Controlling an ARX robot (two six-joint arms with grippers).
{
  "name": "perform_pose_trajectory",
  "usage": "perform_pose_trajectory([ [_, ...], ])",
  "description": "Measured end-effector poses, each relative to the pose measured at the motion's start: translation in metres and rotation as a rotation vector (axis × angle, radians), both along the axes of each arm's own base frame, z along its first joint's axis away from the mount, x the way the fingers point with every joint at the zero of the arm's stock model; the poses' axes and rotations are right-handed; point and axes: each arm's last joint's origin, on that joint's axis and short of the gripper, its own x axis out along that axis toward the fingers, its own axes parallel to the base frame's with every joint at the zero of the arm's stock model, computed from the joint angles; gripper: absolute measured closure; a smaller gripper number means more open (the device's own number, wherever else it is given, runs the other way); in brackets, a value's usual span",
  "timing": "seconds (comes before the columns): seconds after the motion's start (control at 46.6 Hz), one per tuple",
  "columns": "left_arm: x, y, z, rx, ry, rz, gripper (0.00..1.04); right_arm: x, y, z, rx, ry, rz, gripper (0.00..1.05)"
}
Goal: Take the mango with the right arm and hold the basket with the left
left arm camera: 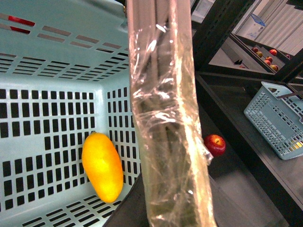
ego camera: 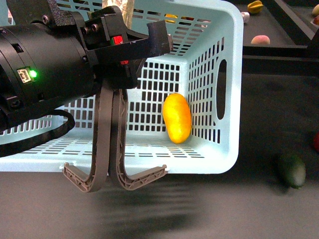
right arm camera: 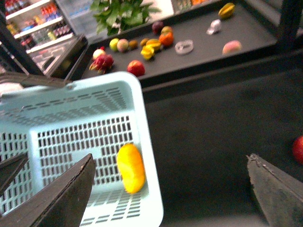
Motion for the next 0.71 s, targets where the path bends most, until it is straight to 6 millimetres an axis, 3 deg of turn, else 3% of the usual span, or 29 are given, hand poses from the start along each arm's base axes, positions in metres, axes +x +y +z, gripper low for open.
perform_pose_trajectory([
  [0.129,0.000,0.000,0.000,0.000,0.000,-0.003,0.95,-0.007,-0.013,-0.009,-0.182,-0.170,-0.004,0.38],
  [0.536,0.000,0.000,0.000,0.000,0.000,-0.005,0.95,-0.017,-0.033,-0.024,-0.274,-0.179,-0.003,0.97],
  [0.6,0.000,0.000,0.000,0.001,0.000,-0.004,0.95,-0.019,-0.035,-0.026,-0.280,-0.181,-0.002,1.04],
  [0.707,0.000,0.000,0.000,0.001,0.000,-0.004,0.95,-0.022,-0.039,-0.030,-0.279,-0.180,-0.001,1.03],
])
